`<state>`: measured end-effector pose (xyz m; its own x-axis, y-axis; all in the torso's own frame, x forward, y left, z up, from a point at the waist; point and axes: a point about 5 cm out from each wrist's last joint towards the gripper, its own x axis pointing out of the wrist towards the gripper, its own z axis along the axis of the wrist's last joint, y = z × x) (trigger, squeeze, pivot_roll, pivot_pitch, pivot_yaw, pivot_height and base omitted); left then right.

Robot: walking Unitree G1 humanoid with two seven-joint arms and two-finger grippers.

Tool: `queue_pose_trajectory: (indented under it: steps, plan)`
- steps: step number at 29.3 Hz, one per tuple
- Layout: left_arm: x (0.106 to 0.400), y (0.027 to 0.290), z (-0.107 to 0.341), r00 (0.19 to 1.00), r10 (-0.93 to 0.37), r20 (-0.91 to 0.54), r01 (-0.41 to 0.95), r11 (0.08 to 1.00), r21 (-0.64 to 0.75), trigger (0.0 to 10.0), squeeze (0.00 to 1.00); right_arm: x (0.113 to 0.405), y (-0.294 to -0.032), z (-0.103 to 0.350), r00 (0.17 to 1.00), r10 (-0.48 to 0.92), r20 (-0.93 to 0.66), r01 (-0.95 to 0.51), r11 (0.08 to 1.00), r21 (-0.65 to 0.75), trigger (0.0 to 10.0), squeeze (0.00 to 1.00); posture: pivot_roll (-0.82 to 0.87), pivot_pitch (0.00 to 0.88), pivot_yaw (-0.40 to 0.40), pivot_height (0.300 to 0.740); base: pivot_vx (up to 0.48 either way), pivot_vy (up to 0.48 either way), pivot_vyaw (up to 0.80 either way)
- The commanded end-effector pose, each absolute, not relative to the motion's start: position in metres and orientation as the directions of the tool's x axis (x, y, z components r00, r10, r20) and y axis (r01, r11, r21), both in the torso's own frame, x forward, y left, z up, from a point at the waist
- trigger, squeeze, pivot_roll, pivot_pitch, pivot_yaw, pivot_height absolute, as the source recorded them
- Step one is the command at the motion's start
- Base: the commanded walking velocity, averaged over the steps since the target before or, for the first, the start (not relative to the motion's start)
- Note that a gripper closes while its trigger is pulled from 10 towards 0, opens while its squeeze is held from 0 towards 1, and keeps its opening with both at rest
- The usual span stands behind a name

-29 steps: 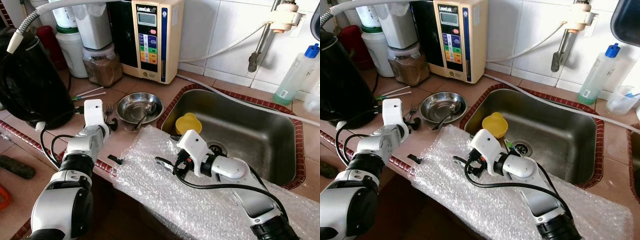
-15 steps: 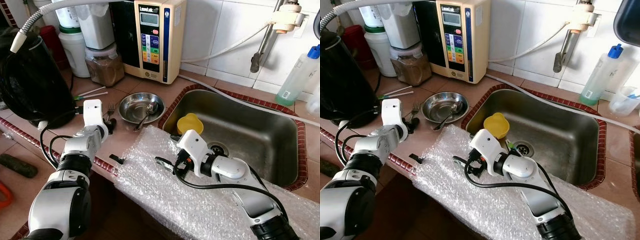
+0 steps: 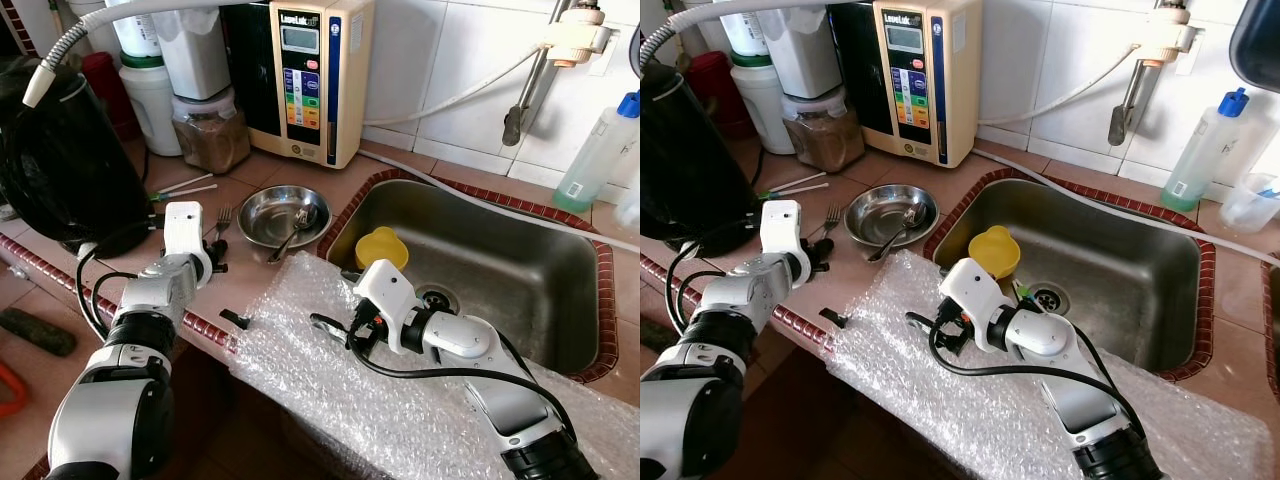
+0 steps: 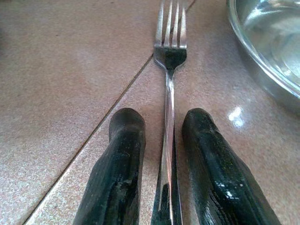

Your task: Kitchen organization

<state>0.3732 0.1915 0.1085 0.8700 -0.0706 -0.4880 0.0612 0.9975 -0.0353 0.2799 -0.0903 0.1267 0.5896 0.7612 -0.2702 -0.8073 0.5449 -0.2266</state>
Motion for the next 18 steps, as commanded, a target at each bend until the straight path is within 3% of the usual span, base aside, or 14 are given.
queue_pose_trajectory:
  steps: [1, 18]
  plan:
    - [0.3563, 0.1858, 0.0759, 0.781, -0.106, -0.616, 0.096, 0.994, -0.048, 0.0, 0.00, 0.2807, -0.0893, 0.1313, 0.595, 0.764, -0.249, -0.803, 0.547, -0.239, 10.0, 0.00, 0.11, 0.000, 0.067, 0.740, 0.000, 0.000, 0.00]
    - [0.3547, 0.1896, 0.0745, 0.781, -0.098, -0.617, 0.095, 0.995, -0.038, 0.0, 0.00, 0.2804, -0.0888, 0.1301, 0.596, 0.764, -0.249, -0.802, 0.548, -0.239, 10.0, 0.00, 0.11, 0.000, 0.070, 0.740, 0.000, 0.000, 0.00]
